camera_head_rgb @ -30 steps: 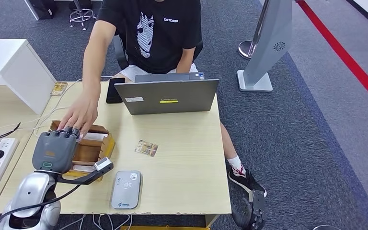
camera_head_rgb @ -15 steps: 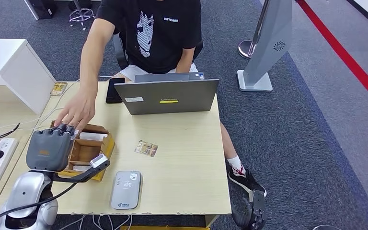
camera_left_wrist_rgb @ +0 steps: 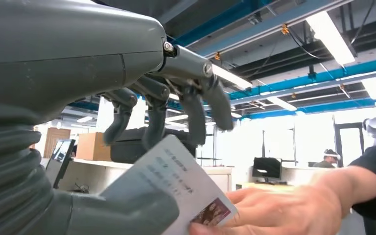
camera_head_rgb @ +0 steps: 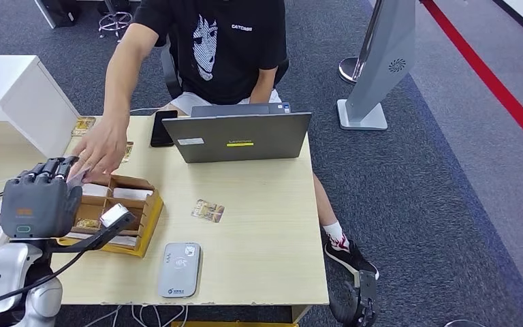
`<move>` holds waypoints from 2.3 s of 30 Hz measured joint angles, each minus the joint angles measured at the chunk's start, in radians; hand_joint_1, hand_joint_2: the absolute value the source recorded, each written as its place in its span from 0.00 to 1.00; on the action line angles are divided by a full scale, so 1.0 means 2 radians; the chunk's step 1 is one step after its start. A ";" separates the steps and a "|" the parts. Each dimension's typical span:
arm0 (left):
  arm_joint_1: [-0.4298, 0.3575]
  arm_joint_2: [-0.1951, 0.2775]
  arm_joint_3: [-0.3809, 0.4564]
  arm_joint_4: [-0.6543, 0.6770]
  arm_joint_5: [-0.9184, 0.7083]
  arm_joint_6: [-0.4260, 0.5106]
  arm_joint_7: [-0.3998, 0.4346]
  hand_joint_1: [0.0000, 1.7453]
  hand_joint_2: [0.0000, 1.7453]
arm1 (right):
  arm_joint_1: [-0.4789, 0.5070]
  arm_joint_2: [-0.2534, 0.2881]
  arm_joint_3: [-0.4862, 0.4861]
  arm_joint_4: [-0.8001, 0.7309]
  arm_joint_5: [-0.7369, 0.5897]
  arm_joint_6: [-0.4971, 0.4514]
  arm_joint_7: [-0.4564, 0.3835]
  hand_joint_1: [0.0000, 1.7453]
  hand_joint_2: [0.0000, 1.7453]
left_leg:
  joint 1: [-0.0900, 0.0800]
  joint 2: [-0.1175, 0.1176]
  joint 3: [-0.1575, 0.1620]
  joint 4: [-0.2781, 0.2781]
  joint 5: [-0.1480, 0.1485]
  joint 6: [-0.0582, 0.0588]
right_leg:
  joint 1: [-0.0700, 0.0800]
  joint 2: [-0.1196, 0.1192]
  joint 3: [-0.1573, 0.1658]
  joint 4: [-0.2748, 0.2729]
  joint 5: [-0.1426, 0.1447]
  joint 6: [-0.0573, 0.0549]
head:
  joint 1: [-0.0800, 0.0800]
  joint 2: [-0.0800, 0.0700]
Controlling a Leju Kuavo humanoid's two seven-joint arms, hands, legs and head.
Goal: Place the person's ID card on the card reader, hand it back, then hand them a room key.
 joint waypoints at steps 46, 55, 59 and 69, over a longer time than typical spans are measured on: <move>0.185 0.018 0.098 -0.120 0.035 0.014 -0.076 0.00 1.00 | 0.023 0.000 -0.019 -0.025 -0.026 0.009 -0.005 0.00 1.00 | 0.000 0.000 0.000 0.000 0.000 -0.001 | 0.000 0.000 0.000 0.000 0.000 -0.001 | 0.000 0.000; 0.192 0.020 0.116 -0.091 0.019 0.003 -0.076 0.00 1.00 | 0.023 0.000 -0.025 -0.026 -0.022 0.010 -0.005 0.00 1.00 | 0.000 0.000 0.000 0.000 0.000 -0.001 | 0.000 0.000 0.000 0.000 0.000 -0.001 | 0.000 0.000; 0.192 0.020 0.121 -0.080 0.018 0.005 -0.076 0.00 1.00 | 0.023 0.000 -0.026 -0.026 -0.021 0.010 -0.005 0.00 1.00 | 0.000 0.000 0.000 0.000 0.000 -0.001 | 0.000 0.000 0.000 0.000 0.000 -0.001 | 0.000 0.000; 0.183 0.016 0.126 -0.070 0.006 0.013 -0.072 0.00 1.00 | 0.022 0.000 -0.027 -0.028 -0.015 0.013 -0.003 0.00 1.00 | 0.000 0.000 0.000 0.000 0.000 -0.001 | 0.000 0.000 0.000 0.000 0.000 -0.001 | 0.000 0.000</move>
